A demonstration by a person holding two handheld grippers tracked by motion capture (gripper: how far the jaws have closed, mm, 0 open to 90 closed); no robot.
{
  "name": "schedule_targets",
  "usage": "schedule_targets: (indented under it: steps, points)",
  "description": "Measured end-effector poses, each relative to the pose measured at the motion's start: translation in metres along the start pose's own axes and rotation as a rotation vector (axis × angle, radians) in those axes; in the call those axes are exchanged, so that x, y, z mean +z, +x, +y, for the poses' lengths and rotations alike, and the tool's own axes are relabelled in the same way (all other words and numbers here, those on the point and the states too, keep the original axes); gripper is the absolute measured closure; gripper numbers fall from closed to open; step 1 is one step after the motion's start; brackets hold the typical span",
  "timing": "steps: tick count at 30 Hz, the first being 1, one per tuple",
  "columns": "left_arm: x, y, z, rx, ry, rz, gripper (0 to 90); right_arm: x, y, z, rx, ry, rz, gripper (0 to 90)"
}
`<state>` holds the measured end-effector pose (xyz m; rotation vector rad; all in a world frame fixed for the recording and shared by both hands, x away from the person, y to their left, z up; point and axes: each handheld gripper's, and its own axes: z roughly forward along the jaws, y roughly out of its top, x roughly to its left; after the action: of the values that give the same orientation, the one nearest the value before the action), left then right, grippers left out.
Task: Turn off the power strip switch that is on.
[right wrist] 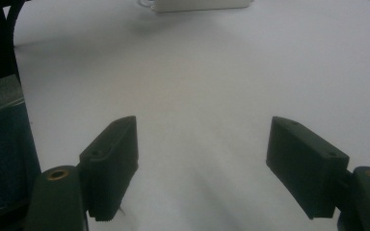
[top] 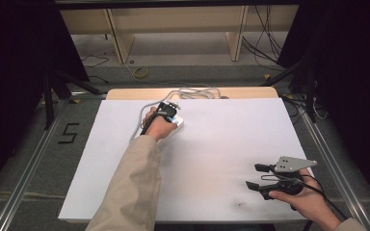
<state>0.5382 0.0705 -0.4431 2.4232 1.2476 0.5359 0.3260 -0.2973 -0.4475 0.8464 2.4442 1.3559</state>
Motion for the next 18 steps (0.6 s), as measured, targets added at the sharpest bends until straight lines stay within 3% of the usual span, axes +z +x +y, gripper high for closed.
schedule_targets:
  steps: [18]
  points:
    - [-0.0002,-0.0023,0.0006,0.011,0.001,0.017,90.0,-0.0007,-0.0004,0.0002,0.002,-0.002,0.001,27.2]
